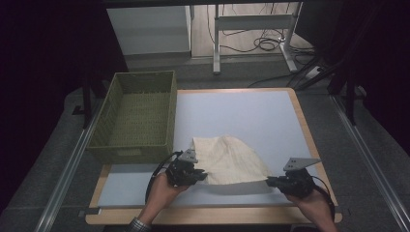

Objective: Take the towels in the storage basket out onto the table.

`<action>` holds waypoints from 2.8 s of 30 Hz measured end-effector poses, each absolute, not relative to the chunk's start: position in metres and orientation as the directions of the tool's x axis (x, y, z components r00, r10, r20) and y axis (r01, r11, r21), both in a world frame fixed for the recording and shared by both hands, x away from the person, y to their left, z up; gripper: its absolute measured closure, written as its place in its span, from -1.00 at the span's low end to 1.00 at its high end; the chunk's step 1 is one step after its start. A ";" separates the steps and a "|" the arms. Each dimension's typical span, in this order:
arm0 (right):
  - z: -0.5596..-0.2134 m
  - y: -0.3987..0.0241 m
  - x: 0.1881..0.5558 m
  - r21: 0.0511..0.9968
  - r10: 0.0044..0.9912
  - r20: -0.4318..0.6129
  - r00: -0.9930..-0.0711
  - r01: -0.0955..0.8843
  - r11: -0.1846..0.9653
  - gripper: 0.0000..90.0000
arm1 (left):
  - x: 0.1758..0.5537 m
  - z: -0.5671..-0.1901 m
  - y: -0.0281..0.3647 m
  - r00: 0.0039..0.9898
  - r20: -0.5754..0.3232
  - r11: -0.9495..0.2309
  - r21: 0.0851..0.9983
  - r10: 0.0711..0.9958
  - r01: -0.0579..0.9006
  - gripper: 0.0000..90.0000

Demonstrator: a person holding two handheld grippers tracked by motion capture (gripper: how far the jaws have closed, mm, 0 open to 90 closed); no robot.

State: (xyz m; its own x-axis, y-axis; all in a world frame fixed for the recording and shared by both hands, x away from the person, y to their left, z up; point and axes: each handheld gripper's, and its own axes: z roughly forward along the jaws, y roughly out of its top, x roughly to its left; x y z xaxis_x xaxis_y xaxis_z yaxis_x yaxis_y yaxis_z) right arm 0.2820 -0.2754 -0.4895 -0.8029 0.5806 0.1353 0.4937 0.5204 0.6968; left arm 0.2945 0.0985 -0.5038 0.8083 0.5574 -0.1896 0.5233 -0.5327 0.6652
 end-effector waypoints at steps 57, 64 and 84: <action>-0.438 -0.249 0.431 0.716 0.741 -0.050 -0.670 0.493 0.494 0.82 | 0.331 -0.541 0.083 0.683 -0.019 -0.478 0.701 0.730 0.530 -0.60; -0.459 -0.265 0.434 0.700 0.767 -0.026 -0.641 0.536 0.472 0.54 | 0.339 -0.524 0.079 0.675 0.018 -0.489 0.703 0.737 0.516 -0.52; -0.479 -0.272 0.454 0.706 0.768 0.061 -0.638 0.571 0.418 0.47 | 0.428 -0.497 0.064 0.599 -0.003 -0.449 0.658 0.801 0.604 0.20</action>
State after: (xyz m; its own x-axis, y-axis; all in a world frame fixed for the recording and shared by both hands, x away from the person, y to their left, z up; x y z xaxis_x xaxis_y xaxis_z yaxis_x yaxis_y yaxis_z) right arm 0.4544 -0.2715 -0.4793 -0.6375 0.7680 0.0610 0.5714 0.4183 0.7060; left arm 0.4283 0.0641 -0.4966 0.5988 0.8009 -0.0032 0.6041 -0.4490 0.6584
